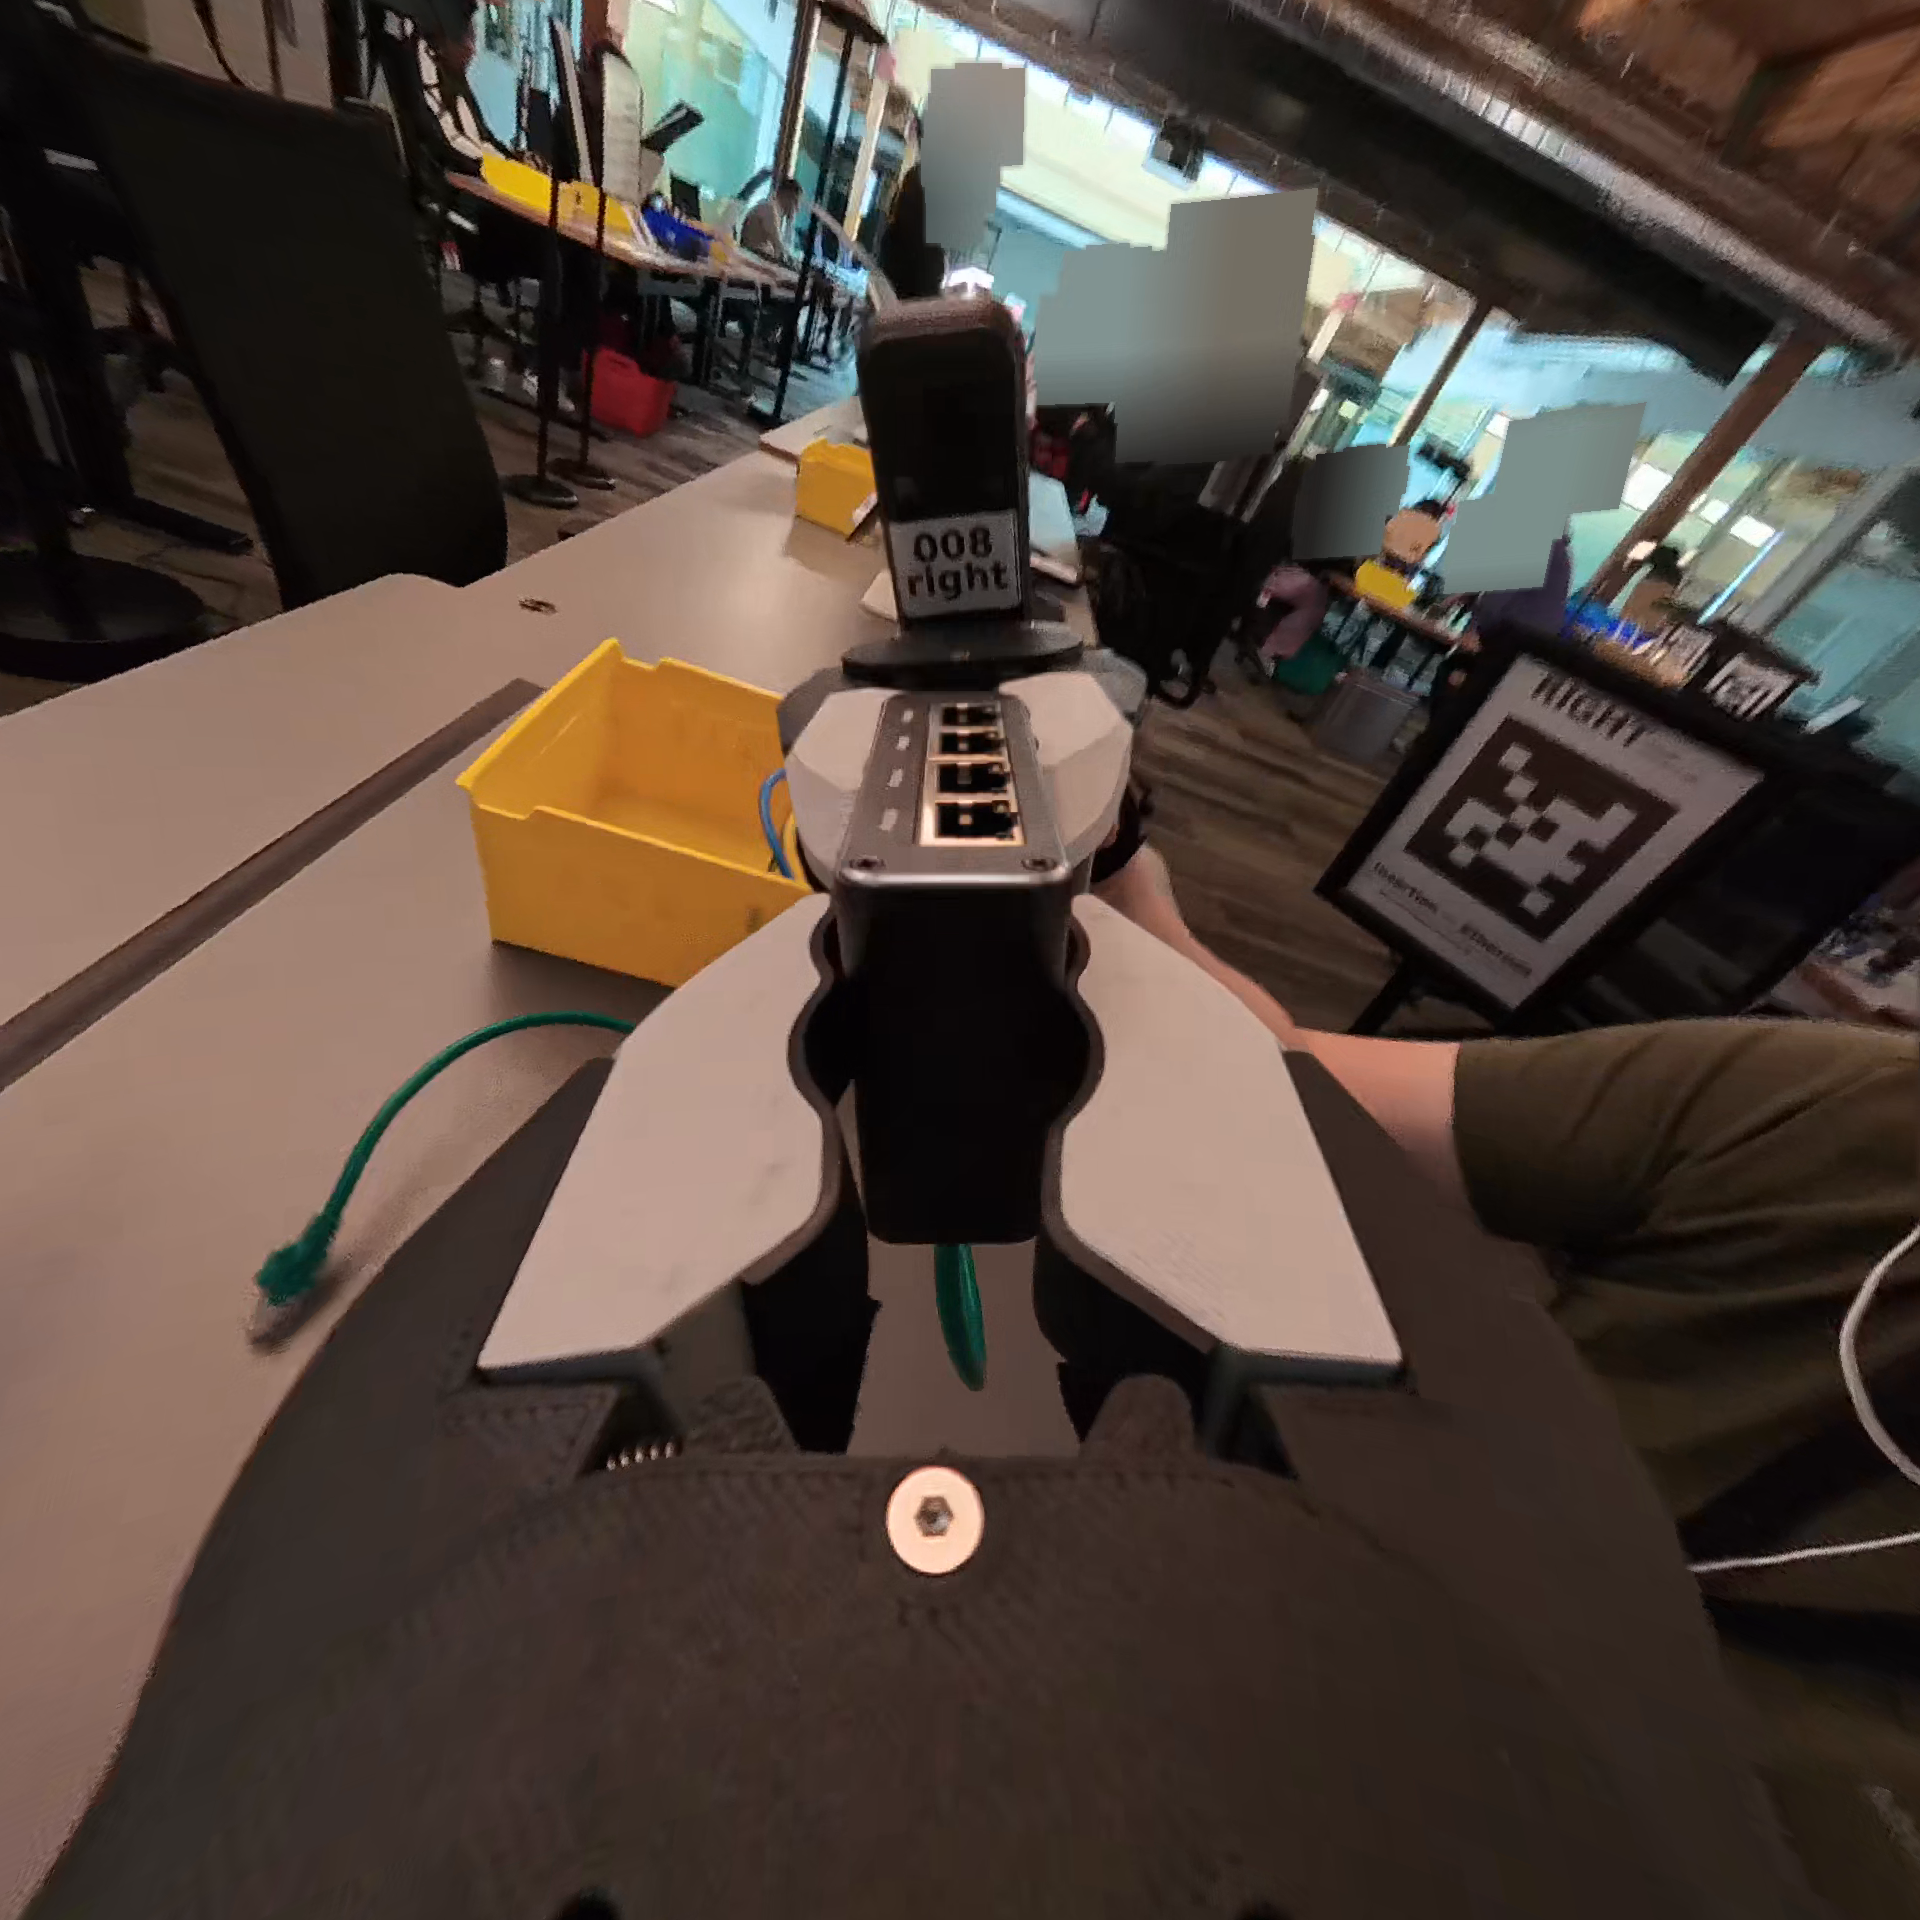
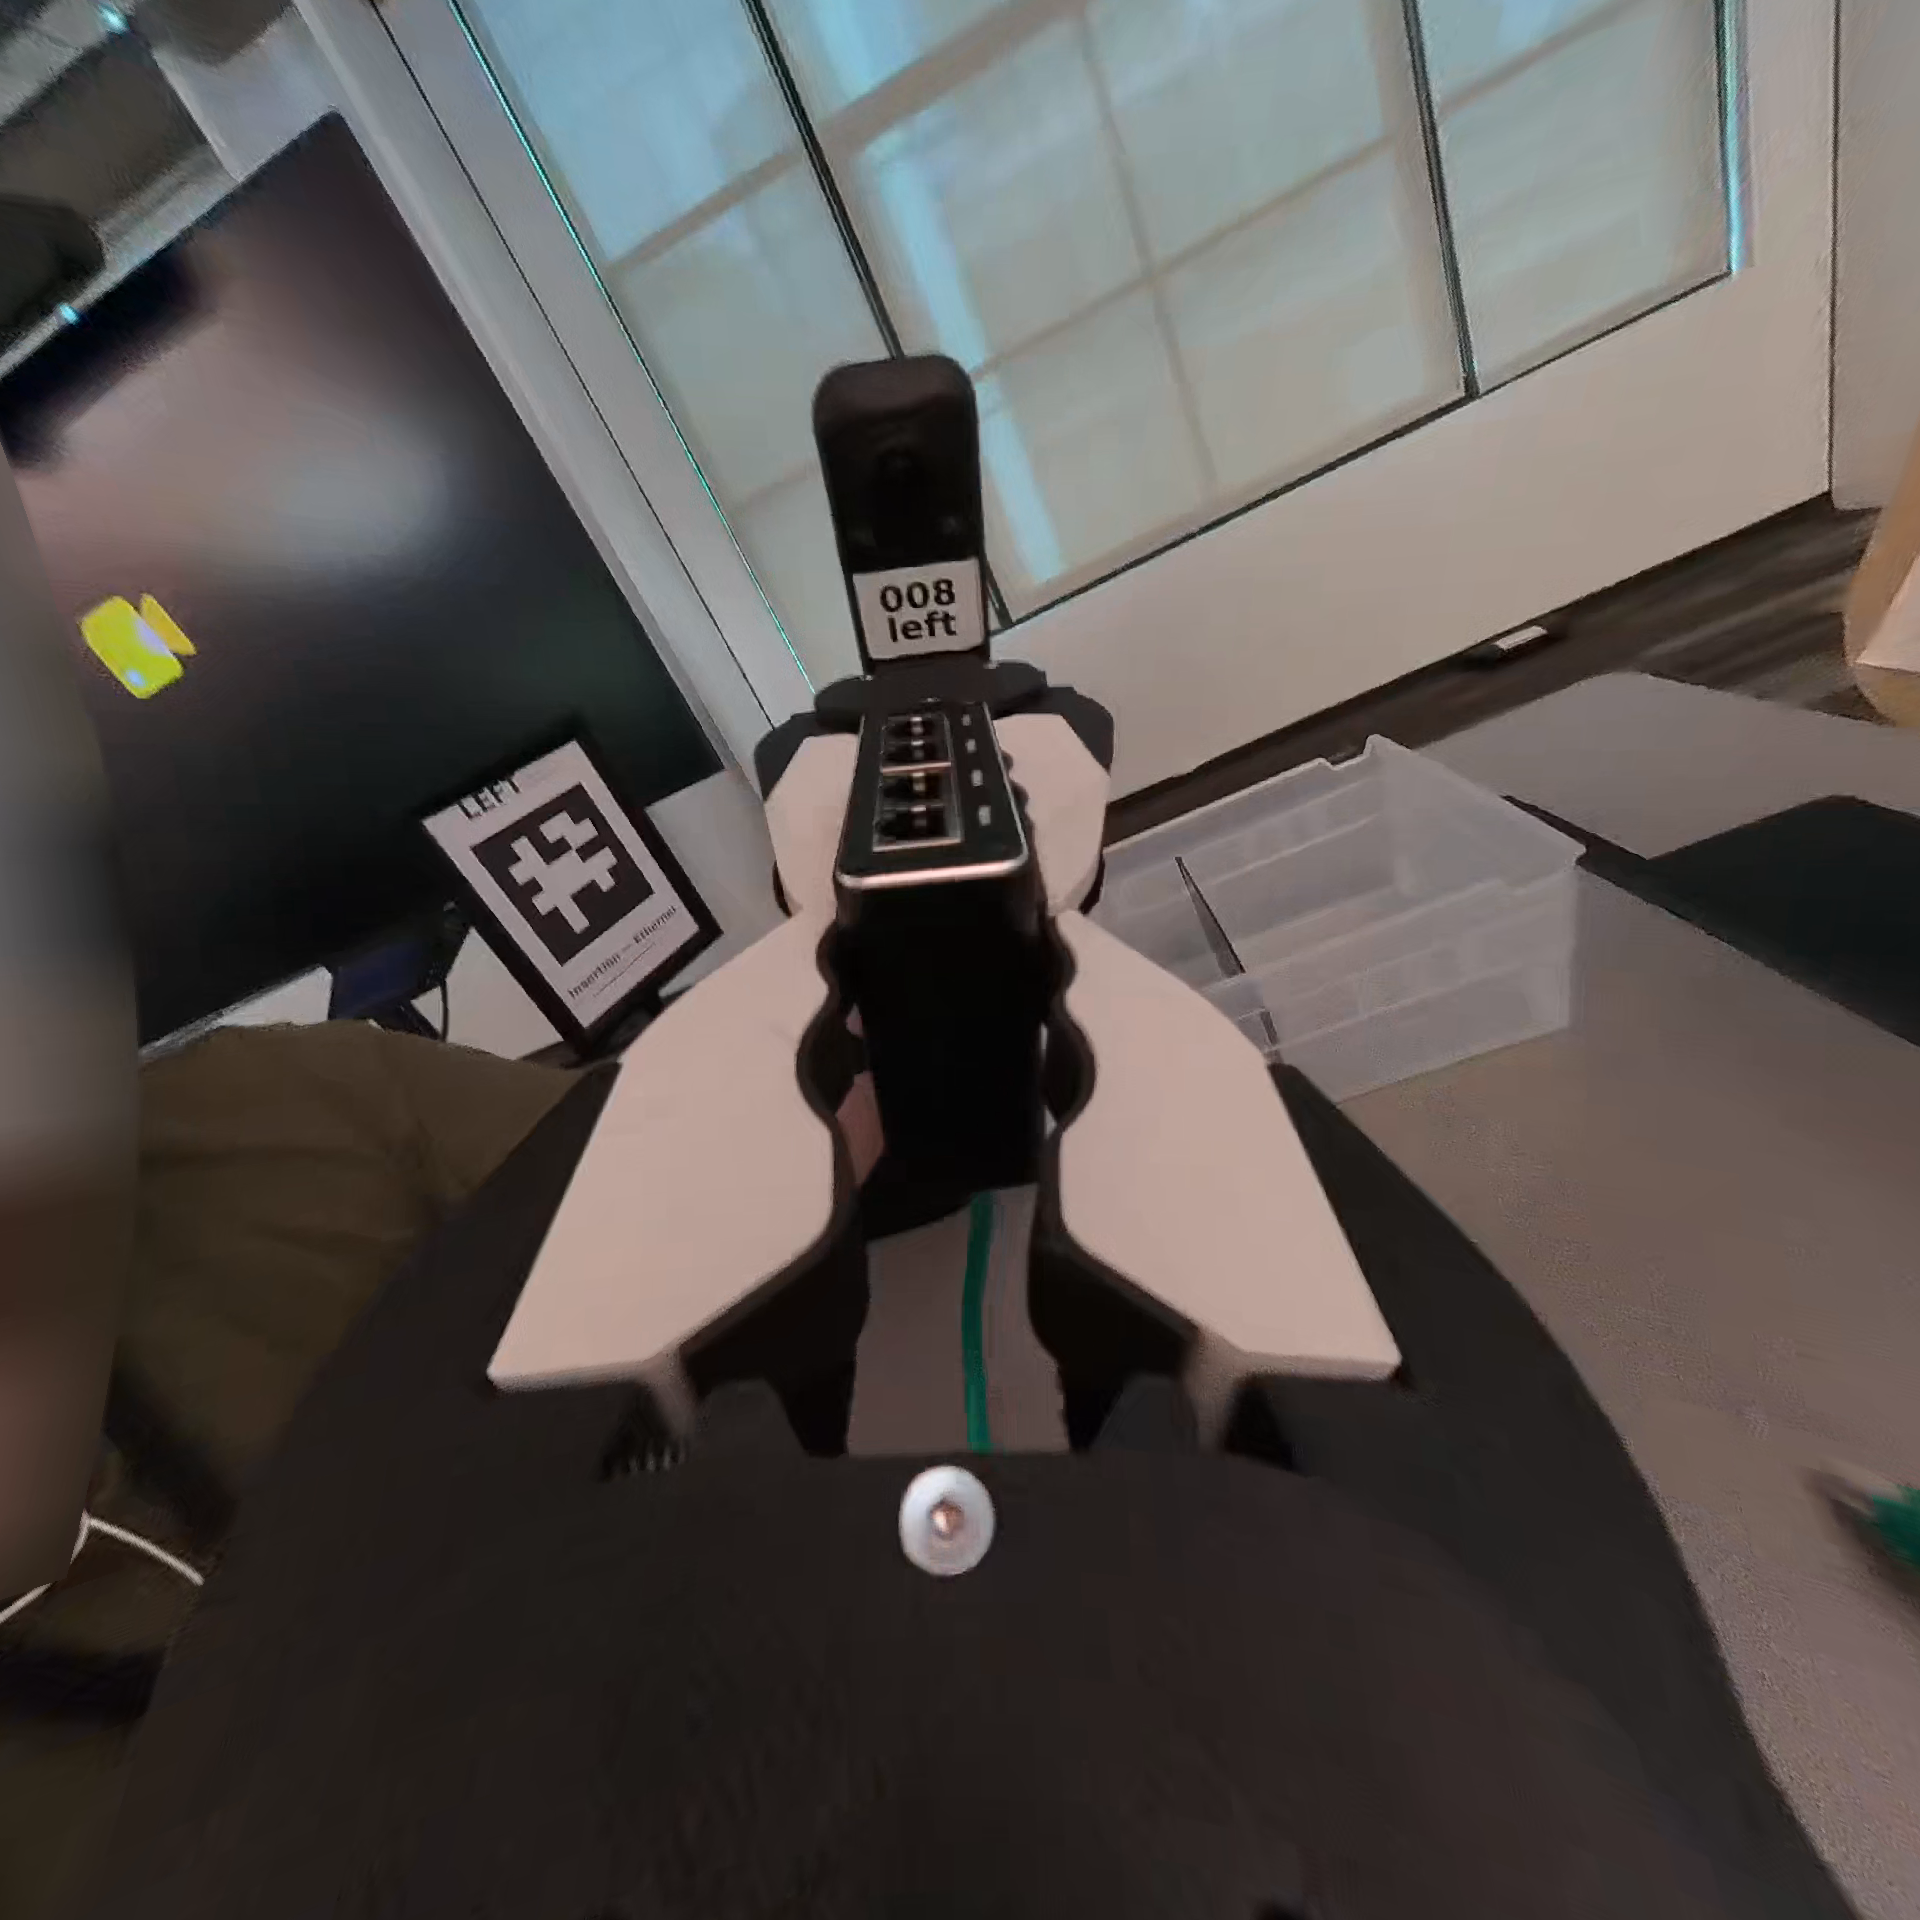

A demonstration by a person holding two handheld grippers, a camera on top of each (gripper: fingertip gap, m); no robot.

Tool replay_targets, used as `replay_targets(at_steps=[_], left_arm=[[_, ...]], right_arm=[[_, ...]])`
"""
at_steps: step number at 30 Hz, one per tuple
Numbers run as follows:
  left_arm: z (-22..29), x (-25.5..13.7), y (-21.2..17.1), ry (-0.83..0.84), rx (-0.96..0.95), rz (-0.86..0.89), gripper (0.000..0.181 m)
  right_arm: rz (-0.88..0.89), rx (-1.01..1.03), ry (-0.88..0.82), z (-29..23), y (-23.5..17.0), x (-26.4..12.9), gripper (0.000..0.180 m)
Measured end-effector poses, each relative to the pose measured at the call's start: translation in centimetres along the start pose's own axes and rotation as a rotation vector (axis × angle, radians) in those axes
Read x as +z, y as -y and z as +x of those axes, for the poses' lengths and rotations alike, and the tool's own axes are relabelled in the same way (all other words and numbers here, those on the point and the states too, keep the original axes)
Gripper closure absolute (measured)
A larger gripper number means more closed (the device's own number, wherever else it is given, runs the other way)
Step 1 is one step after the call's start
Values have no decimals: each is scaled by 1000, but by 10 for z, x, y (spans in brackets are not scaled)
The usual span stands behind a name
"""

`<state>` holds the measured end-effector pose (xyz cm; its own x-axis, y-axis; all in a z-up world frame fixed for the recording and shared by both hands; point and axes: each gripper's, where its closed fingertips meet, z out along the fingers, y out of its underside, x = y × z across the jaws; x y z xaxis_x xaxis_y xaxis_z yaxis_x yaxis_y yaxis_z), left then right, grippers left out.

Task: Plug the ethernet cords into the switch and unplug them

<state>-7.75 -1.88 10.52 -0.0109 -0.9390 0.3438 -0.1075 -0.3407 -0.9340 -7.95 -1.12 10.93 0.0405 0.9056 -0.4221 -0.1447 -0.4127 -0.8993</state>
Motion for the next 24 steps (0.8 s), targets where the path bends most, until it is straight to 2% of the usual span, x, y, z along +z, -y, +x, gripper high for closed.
replay_targets(at_steps=[2, 5, 11, 12, 16, 21, 24], left_arm=[[-2, 0, 1, -24, -51, 28, 145], [-4, 2, -14, -59, -128, -65, 144], [-21, 11, -25, -67, -277, -54, 138], [-20, 13, -27, -102, -297, -57, 143], [-28, 17, -31, -93, -287, -51, 144], [-27, 23, -27, -184, -399, 40, 145], [-28, 26, -27, -195, -395, 58, 144]], right_arm=[[25, 51, -11, 4, 2, 1, 147], [85, 171, -15, 13, 5, -3, 147], [127, 315, -36, 34, -1, -7, 147], [128, 323, -44, 36, -2, -7, 147], [129, 283, -97, 44, -2, -9, 148], [127, 126, -217, 48, 6, -13, 145], [93, 170, -233, 47, 3, -16, 146]])
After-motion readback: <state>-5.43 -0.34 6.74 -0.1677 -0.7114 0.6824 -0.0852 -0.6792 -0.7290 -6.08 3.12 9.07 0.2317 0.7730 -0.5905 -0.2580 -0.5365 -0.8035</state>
